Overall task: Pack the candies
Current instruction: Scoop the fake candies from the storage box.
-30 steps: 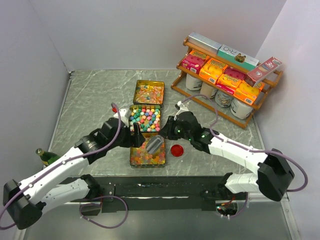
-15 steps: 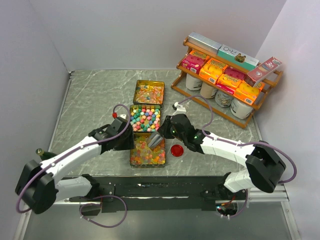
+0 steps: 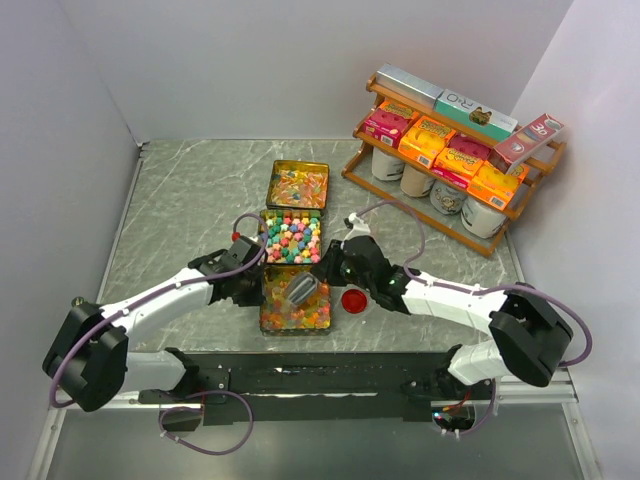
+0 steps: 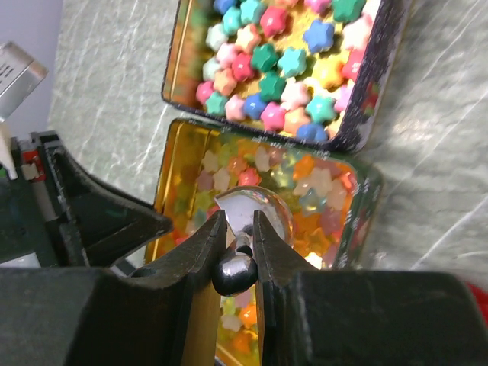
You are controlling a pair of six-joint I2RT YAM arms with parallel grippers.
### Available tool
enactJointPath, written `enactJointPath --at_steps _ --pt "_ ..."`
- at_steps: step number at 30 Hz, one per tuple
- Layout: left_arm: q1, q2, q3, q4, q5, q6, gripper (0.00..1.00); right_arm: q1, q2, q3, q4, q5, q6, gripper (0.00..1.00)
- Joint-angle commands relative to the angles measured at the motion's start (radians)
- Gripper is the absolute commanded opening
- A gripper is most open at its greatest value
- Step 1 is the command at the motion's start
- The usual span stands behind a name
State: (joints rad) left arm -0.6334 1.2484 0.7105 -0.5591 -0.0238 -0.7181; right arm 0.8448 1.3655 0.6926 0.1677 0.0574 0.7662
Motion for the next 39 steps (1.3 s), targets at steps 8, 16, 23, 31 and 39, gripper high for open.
enactJointPath --at_steps 8,16,23,31,39 --pt "0.003 0.022 0.000 0.036 0.027 -0.015 0.01 0.082 0.155 0.048 -0.135 0.068 0.119 0.00" --pt "0.005 0.019 0.004 0.039 0.027 -0.023 0.01 0.089 0.214 0.088 -0.233 -0.013 0.125 0.00" --pt "0.004 -0.003 0.000 0.045 -0.013 -0.037 0.01 0.089 0.280 0.067 -0.172 -0.111 0.107 0.00" --pt "0.003 -0.004 0.003 0.033 -0.045 -0.076 0.01 0.082 0.354 0.062 -0.085 -0.225 0.154 0.00" --pt "0.005 -0.017 -0.002 0.033 -0.071 -0.098 0.01 0.057 0.366 0.010 0.030 -0.344 0.243 0.00"
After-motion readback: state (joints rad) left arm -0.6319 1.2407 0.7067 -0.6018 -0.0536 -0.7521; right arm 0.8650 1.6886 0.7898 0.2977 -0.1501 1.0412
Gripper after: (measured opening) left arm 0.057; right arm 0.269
